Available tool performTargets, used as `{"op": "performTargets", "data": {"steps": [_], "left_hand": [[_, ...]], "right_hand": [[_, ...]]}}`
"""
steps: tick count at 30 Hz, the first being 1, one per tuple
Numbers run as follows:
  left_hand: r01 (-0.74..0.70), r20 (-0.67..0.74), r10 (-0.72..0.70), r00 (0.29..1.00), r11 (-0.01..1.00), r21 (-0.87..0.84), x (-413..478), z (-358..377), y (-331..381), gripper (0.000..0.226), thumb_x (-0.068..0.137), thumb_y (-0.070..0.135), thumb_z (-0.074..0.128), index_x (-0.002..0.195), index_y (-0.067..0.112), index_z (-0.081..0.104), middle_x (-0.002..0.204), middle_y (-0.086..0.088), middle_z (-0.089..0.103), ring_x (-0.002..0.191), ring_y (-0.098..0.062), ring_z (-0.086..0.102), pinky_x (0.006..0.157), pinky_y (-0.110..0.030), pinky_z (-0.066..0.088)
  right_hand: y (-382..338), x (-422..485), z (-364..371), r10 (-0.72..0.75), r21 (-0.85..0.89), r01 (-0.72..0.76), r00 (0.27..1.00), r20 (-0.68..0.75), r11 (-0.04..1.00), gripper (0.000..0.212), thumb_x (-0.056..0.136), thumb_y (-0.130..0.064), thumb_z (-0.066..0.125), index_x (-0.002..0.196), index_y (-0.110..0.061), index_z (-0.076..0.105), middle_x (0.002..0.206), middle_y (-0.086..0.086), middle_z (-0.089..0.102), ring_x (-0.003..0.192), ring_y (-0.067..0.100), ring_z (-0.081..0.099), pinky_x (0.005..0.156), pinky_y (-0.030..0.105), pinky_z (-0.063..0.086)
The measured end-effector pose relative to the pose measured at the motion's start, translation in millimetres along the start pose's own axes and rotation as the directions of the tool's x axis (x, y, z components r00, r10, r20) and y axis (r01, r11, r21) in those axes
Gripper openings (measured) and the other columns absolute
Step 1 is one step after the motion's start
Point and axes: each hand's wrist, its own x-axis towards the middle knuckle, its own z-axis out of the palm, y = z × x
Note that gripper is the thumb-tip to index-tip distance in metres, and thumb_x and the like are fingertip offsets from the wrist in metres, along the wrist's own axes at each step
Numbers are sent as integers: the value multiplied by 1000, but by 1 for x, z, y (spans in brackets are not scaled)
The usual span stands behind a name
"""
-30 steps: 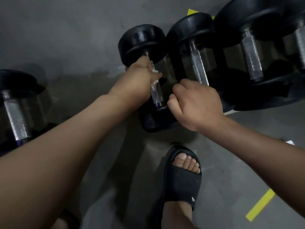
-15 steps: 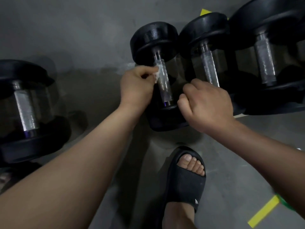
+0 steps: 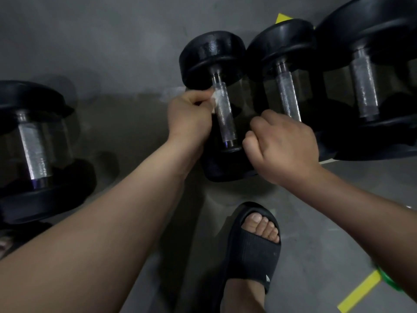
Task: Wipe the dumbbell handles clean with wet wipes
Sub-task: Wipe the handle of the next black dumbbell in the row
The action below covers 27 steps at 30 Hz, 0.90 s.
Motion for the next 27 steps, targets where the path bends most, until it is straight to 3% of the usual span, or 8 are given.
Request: {"op": "performTargets", "data": {"steps": [3, 9, 12, 15, 18, 20, 23, 27], "left_hand": [[101, 111, -92, 990, 992, -72, -12, -9, -4, 16, 89, 3, 72, 103, 6, 77, 96, -10, 78, 87, -20, 74, 85, -36, 60], [132, 55, -122, 991, 954, -271, 13, -2, 7, 12, 88, -4, 70, 97, 4, 74, 98, -18, 76, 93, -33, 73, 92, -42, 58], [206, 191, -176, 966, 967, -148, -4, -13, -8, 15, 88, -1, 72, 102, 1, 71, 95, -18, 73, 79, -25, 67, 75, -32, 57], [273, 318, -262, 911, 962, 11, -18, -24, -12, 13, 84, -15, 67, 85, -2, 67, 79, -9, 72, 65, -11, 68, 62, -20, 56], [213, 333, -251, 909, 966, 145, -14, -26, -2, 18, 82, -20, 63, 79, -2, 67, 69, -4, 70, 56, -6, 66, 52, -17, 51], [182, 290, -208, 934, 977, 113, -10, -25, 5, 15, 84, -15, 65, 83, -1, 69, 63, -5, 68, 48, -7, 61, 48, -17, 47], [122, 245, -142, 959, 988, 97, -11, -25, 5, 11, 85, -7, 71, 86, 3, 68, 66, -4, 67, 49, -5, 60, 49, -17, 48], [-41, 341, -116, 933, 907, 420, -22, -27, -3, 14, 78, -3, 80, 82, 9, 74, 76, 0, 73, 62, 0, 64, 61, -15, 52]], "right_hand": [[1, 0, 0, 0, 2, 0, 1000, -11, 1000, 27, 92, -32, 47, 74, -13, 56, 78, 6, 55, 69, 30, 54, 58, 31, 16], [0, 1, 0, -7, 10, 7, 1000, -15, 1000, 29, 93, -33, 44, 75, -13, 56, 79, 7, 55, 71, 31, 55, 57, 31, 17], [1, 0, -1, -15, 5, 15, 1000, -10, 1000, 28, 92, -32, 45, 75, -13, 56, 78, 6, 55, 69, 30, 55, 56, 31, 14], [1, 0, -2, -18, 1, 18, 1000, -5, 1000, 28, 92, -32, 45, 75, -13, 57, 78, 6, 55, 68, 29, 54, 56, 31, 11], [1, 1, -1, -15, 9, 15, 1000, -13, 1000, 28, 93, -32, 45, 76, -13, 57, 79, 6, 55, 69, 29, 54, 56, 31, 13], [1, 0, -1, -16, 17, 16, 1000, -15, 1000, 28, 93, -32, 45, 76, -13, 57, 79, 6, 55, 69, 29, 54, 56, 30, 15], [1, 0, 0, -16, 8, 16, 1000, -17, 1000, 27, 93, -32, 46, 76, -13, 57, 79, 6, 55, 70, 30, 55, 57, 31, 16], [2, 0, 1, -22, -3, 22, 1000, -15, 1000, 29, 93, -33, 44, 76, -13, 57, 80, 6, 56, 70, 30, 55, 57, 30, 17]]}}
